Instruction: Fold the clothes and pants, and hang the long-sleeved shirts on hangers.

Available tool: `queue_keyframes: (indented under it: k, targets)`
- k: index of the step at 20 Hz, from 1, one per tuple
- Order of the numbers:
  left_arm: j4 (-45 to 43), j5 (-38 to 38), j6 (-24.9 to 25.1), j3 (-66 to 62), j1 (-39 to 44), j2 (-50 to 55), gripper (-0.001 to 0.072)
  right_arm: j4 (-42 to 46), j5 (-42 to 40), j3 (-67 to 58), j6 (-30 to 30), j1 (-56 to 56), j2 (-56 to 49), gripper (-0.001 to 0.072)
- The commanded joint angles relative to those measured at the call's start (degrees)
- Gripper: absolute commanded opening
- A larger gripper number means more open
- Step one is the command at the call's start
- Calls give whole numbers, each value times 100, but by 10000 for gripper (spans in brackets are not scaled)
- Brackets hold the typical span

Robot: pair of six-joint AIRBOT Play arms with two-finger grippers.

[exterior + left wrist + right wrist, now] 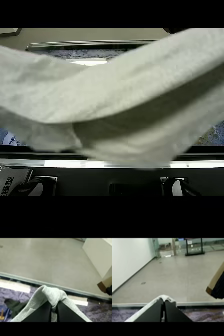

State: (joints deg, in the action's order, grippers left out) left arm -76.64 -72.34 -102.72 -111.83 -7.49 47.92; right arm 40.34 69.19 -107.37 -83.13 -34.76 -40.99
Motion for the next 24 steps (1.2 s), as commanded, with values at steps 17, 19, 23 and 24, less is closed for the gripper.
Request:
queue_keyframes:
  k: [17,19,23,24]
  targets:
    - [1416,2734,-57,2909,868,5633,23,1239,-2181,881,170,2774,-6920,41]
    - [1462,2721,-20,2824,835,5702,24,1220,-2216,881,-2,2824,-6972,108]
    - [1331,1473,243,2170,533,5681,312,1202,-920,741,-249,2393,-6592,464]
    - [1237,966,243,1934,385,5654,451,1204,-341,732,-153,2138,-6398,499]
